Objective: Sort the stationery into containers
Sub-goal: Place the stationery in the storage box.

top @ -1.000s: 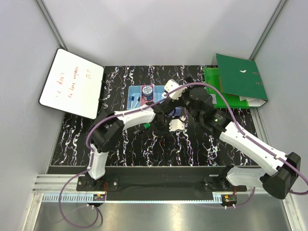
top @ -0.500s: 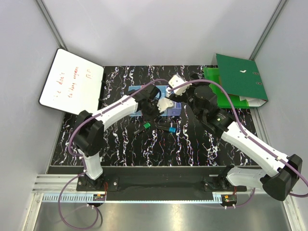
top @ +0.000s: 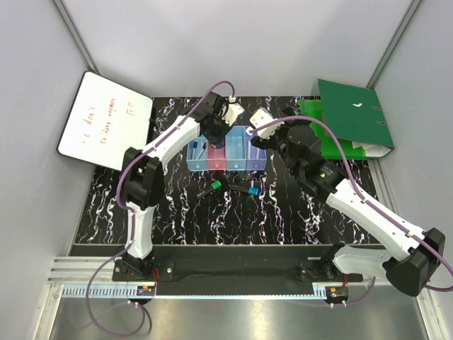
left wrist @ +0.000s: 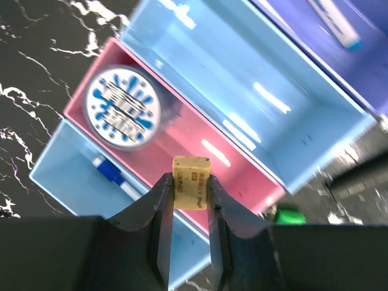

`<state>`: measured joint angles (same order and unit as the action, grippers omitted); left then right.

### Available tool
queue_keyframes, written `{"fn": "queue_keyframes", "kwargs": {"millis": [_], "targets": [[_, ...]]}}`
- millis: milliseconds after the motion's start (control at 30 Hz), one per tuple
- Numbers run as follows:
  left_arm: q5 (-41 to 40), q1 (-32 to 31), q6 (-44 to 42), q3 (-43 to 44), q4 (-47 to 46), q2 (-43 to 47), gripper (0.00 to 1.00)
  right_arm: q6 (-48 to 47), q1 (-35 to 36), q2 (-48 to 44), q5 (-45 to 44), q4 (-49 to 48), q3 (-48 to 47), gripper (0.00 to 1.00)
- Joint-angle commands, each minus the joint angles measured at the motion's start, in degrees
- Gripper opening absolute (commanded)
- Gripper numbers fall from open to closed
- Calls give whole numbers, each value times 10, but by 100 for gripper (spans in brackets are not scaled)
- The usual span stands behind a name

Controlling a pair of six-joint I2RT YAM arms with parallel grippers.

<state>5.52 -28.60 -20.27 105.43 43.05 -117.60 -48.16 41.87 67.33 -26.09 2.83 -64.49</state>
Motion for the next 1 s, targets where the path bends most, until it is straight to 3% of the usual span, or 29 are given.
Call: {"fn": "queue_keyframes", "kwargs": {"millis": [0, 600, 833, 967], "targets": [[-30, -1, 35, 43, -4, -39, 14, 9, -6, -15, -10, -21, -20, 96], [-44, 4, 34, 42, -7, -63, 15, 12, -6, -11, -5, -19, -20, 96], [-44, 4, 33, 30, -7, -67, 35, 13, -6, -9, -3, -17, -21, 96], [-40, 4, 34, 36, -7, -65, 37, 14, -6, -6, 0, -17, -24, 96]]}}
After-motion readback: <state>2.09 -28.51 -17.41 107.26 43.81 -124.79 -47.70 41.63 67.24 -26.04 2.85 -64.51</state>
